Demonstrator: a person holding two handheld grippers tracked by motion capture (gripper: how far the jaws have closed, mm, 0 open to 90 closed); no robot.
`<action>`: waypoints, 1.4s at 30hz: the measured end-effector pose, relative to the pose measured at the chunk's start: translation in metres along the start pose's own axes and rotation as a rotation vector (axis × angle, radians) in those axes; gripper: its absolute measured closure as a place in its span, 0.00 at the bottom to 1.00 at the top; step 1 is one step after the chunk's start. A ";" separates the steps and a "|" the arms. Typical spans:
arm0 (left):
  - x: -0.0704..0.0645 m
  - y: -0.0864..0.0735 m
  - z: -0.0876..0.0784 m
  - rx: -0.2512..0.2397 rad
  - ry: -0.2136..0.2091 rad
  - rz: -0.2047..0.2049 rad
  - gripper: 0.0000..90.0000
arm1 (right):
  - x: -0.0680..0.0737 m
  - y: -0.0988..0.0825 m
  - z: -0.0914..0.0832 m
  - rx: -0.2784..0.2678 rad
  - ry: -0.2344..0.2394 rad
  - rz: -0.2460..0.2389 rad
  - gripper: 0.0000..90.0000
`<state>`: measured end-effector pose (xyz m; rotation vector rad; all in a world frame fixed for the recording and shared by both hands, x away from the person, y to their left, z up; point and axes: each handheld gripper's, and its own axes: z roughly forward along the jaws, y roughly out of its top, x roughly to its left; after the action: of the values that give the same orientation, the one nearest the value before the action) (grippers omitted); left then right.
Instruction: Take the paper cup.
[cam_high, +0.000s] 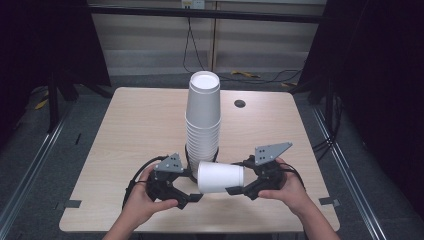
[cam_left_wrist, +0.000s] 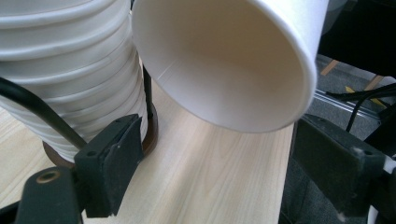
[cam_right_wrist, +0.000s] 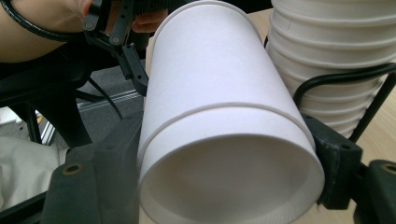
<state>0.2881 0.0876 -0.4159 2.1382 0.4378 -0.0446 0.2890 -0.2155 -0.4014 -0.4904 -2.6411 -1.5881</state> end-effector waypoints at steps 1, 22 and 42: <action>0.000 0.000 0.000 0.000 0.002 0.001 0.18 | 0.001 0.000 0.000 -0.002 0.006 0.003 0.27; -0.003 0.003 0.000 -0.016 -0.024 0.077 0.08 | 0.003 0.001 0.015 0.000 0.091 -0.009 0.27; -0.004 0.003 0.001 -0.012 -0.042 0.089 0.06 | 0.004 0.005 0.018 -0.010 0.116 -0.027 0.27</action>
<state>0.2858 0.0842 -0.4130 2.1384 0.3173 -0.0366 0.2891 -0.1968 -0.4055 -0.3527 -2.5662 -1.5865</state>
